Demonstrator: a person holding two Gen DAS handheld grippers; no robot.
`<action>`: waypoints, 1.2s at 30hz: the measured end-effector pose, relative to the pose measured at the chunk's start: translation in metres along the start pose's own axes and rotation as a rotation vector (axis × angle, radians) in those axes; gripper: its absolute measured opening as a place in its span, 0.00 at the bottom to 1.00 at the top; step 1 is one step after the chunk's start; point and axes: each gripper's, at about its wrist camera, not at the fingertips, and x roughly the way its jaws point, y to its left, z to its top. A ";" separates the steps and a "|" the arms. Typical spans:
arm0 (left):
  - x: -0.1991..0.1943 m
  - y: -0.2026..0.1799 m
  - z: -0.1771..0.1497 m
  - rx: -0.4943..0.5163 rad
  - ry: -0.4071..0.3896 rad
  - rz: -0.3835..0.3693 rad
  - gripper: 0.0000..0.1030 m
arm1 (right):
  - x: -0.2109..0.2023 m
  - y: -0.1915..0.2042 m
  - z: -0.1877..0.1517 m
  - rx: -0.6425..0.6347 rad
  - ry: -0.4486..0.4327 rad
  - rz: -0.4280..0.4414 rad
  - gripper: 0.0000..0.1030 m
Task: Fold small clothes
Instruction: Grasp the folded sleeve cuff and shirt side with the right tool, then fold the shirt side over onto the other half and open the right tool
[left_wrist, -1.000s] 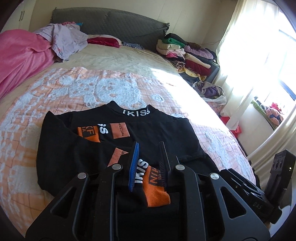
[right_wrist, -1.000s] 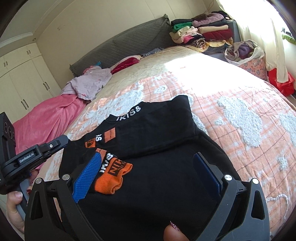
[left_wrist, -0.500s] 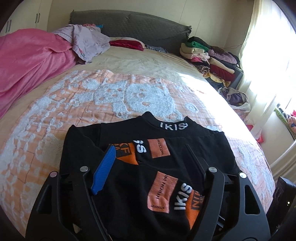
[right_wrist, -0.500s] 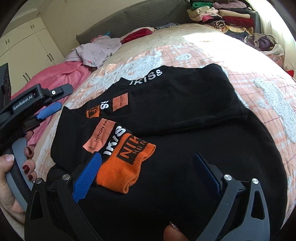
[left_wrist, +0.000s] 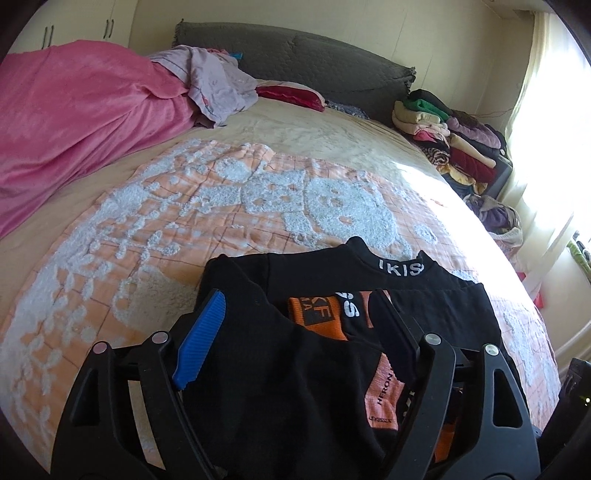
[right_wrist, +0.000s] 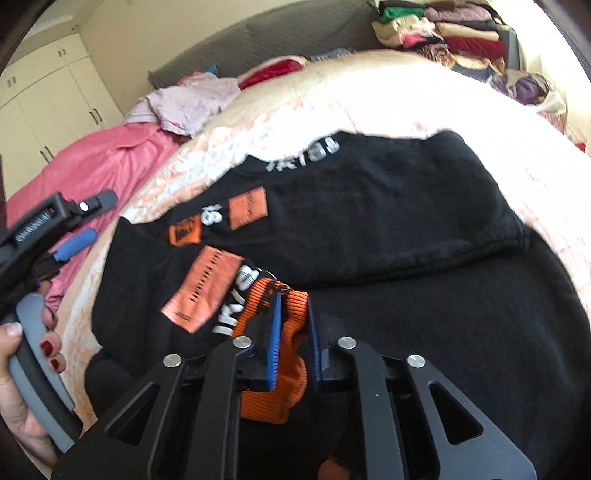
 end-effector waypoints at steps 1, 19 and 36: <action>-0.001 0.003 0.000 -0.011 -0.001 0.003 0.72 | -0.003 0.003 0.003 -0.012 -0.013 0.006 0.11; 0.000 0.023 0.008 -0.053 -0.016 0.035 0.72 | -0.046 -0.003 0.100 -0.205 -0.212 -0.115 0.10; 0.023 -0.006 -0.003 0.073 0.041 0.030 0.72 | -0.025 -0.066 0.104 -0.169 -0.170 -0.263 0.10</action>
